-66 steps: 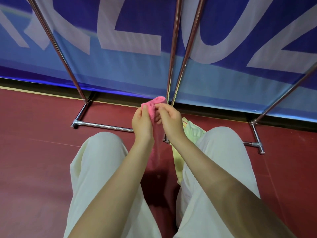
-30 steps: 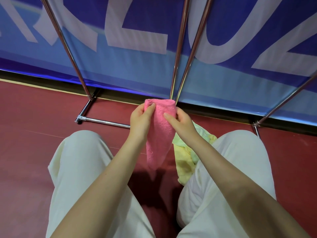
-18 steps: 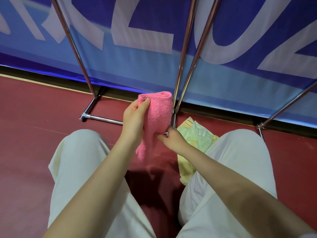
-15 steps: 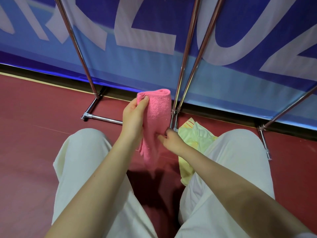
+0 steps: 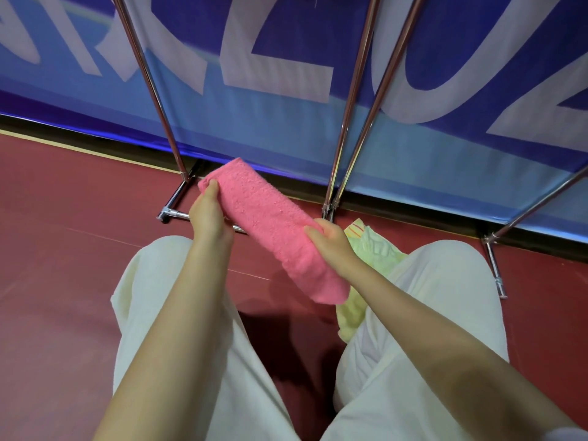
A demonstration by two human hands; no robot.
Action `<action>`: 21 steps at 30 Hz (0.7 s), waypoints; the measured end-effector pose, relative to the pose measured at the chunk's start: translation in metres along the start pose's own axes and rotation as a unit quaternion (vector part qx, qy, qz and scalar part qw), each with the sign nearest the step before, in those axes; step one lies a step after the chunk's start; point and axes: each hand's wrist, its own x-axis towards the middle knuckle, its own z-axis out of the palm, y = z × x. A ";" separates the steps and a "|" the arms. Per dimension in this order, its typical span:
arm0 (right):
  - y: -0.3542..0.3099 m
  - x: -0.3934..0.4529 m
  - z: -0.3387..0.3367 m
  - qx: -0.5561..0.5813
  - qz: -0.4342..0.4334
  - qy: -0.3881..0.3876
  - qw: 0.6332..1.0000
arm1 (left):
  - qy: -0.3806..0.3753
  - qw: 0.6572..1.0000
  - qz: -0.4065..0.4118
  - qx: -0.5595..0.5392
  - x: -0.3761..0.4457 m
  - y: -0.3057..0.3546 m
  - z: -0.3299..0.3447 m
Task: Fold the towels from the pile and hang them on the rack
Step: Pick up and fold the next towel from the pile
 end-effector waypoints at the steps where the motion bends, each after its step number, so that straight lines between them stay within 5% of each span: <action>1: -0.002 -0.004 -0.006 -0.003 -0.007 -0.008 1.000 | 0.005 1.000 -0.010 0.000 -0.001 -0.003 -0.001; 5: -0.022 -0.005 -0.045 -0.032 -0.023 -0.025 0.999 | 0.014 0.999 -0.008 0.044 -0.011 -0.009 0.005; 13: -0.115 0.038 -0.157 -0.110 -0.075 -0.014 0.991 | -0.114 0.981 0.058 0.144 -0.026 0.031 0.100; 21: -0.218 0.066 -0.267 -0.221 -0.174 0.157 0.947 | -0.248 0.946 0.072 0.196 -0.054 0.068 0.219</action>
